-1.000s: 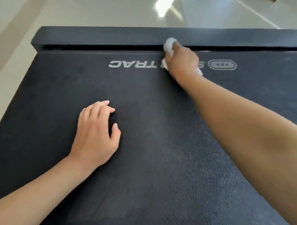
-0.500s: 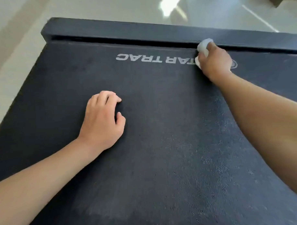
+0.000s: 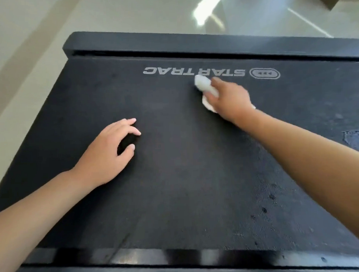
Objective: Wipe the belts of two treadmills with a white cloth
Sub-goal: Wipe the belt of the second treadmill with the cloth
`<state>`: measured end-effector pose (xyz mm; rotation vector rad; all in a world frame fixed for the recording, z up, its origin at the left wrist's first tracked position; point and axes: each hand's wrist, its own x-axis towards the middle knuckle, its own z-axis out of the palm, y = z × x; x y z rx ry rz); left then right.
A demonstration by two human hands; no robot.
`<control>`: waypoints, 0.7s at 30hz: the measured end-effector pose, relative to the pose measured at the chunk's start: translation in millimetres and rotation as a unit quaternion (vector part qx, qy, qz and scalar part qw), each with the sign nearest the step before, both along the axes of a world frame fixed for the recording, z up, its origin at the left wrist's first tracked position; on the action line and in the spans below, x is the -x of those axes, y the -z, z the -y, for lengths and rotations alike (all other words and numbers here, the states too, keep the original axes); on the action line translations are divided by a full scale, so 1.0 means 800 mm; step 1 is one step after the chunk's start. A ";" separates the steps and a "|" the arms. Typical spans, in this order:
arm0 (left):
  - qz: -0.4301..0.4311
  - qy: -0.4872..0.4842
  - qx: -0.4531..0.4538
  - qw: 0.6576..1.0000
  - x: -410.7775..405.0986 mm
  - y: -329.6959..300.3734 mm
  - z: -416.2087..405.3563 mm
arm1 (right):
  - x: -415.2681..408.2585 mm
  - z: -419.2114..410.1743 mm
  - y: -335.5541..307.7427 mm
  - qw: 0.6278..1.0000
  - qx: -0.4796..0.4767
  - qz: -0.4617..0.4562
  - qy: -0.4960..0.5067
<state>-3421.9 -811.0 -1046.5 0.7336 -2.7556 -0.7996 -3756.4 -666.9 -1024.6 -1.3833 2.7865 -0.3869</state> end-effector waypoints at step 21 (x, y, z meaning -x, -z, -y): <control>0.037 0.000 0.105 0.994 -0.067 -0.001 -0.001 | 0.019 0.000 -0.001 0.996 0.003 -0.019 0.084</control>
